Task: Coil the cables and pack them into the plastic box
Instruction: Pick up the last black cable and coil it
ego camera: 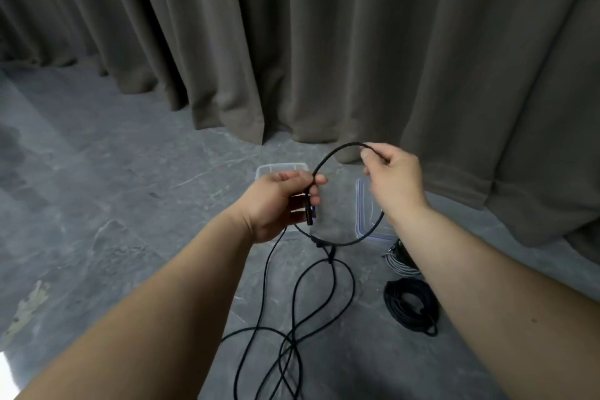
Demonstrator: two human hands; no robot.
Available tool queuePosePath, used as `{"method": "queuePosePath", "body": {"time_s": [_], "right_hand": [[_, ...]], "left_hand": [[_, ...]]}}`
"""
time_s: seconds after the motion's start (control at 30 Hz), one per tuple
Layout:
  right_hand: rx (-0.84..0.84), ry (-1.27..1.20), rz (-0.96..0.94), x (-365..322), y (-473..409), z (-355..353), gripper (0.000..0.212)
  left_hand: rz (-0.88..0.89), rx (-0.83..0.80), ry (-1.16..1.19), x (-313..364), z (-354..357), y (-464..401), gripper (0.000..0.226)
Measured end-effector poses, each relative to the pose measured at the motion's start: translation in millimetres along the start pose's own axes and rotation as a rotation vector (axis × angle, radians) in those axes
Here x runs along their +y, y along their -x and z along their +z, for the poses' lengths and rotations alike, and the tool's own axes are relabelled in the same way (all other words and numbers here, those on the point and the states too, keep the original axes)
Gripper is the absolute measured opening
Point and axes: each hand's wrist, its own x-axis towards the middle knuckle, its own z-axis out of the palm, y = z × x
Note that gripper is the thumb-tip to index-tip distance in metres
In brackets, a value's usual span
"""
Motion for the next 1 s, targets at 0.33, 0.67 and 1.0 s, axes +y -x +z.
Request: {"method": "queuePosePath", "body": {"time_s": [0.33, 0.67, 1.0], "right_hand": [[-0.128, -0.013, 0.027, -6.5, 14.6, 16.6, 0.021], [-0.031, 0.300, -0.158, -13.1, 22.5, 8.9, 0.009], [-0.745, 0.909, -0.375, -57.0, 35.7, -7.8, 0.024]], "left_hand": [[0.078, 0.279, 0.805, 20.7, -24.4, -5.1, 0.032], [0.155, 0.158, 0.520, 29.1, -12.6, 11.9, 0.021], [0.309, 0.277, 0.041, 20.3, -4.6, 17.4, 0.016]]}}
